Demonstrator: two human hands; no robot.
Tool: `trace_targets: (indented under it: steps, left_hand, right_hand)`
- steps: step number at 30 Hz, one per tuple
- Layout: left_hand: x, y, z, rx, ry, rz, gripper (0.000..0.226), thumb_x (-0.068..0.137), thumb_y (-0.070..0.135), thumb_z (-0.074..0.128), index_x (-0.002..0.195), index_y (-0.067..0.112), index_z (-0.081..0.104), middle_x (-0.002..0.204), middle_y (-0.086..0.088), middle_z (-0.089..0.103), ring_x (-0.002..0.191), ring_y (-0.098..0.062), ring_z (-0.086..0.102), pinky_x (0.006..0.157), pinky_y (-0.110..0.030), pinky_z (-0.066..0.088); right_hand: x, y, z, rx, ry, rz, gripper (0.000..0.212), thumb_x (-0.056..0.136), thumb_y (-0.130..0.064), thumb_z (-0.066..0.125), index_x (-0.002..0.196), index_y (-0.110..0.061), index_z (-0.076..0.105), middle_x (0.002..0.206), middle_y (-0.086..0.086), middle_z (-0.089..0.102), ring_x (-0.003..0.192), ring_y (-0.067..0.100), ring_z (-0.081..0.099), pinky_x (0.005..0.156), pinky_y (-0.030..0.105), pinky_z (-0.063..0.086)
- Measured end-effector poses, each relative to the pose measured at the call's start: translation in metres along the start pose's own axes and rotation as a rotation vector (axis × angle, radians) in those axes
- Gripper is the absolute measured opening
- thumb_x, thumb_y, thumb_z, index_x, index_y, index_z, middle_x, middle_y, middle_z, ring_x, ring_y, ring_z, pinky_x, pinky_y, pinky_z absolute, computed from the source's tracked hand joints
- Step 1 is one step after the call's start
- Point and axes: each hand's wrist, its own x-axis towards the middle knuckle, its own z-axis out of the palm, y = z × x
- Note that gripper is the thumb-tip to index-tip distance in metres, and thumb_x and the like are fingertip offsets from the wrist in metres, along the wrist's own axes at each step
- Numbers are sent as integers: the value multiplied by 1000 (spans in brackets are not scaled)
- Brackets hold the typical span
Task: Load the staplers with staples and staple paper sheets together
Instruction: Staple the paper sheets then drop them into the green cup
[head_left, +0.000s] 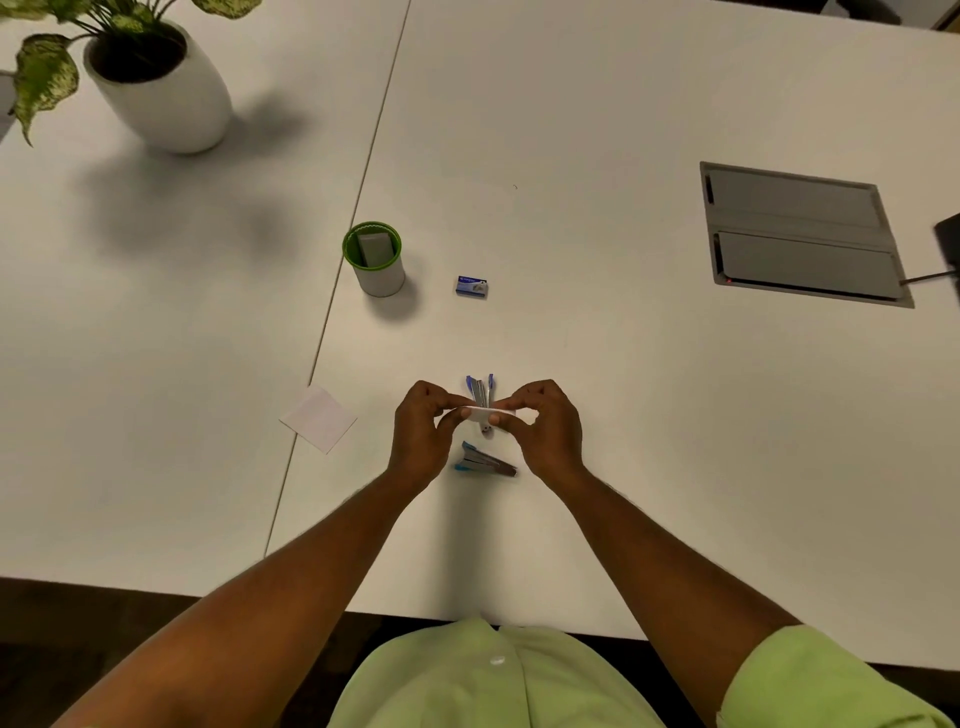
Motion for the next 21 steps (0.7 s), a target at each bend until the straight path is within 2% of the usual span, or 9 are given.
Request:
trace_targets:
  steps: [3,8,13,17,21]
  left_hand:
    - [0,1,2,-5,3,-17,11,92,6,69,99,6,76,97,-10,69,92,-23,65,84,-31,53]
    - [4,0,5,-20,-41,-113,13,95,8,63,96,7,76,92,-6,76,88,-23,69,81,-29,53]
    - [10,-1,5,-161,-86,-225,11,92,14,71,100,8,74,95,-7,76,90,-22,71,83,-29,56]
    - [19,0,4,-271,-120,-348,20,88,12,75,104,1,71,97,-18,74,94,-32,72,86,-45,61]
    - [24,0,4,-328,-116,-392,18,87,10,75,102,0,71,96,-20,74,94,-35,72,85,-50,61]
  right_hand:
    - [2,2,-1,16,-30,19,11,76,-33,85,83,-31,77,85,-17,70,81,1,64,70,26,53]
    - [7,-1,0,-21,-71,60,13,77,-38,83,86,-29,80,81,-15,74,73,0,64,66,19,48]
    - [14,1,-1,90,-142,149,11,79,-30,83,88,-24,81,82,-8,76,78,13,69,75,34,57]
    - [17,1,-1,241,-235,234,6,82,-24,81,87,-22,78,85,1,76,83,24,71,77,40,59]
    - [17,-4,-1,363,-307,261,9,90,-19,74,98,-19,73,98,10,73,91,28,72,69,30,61]
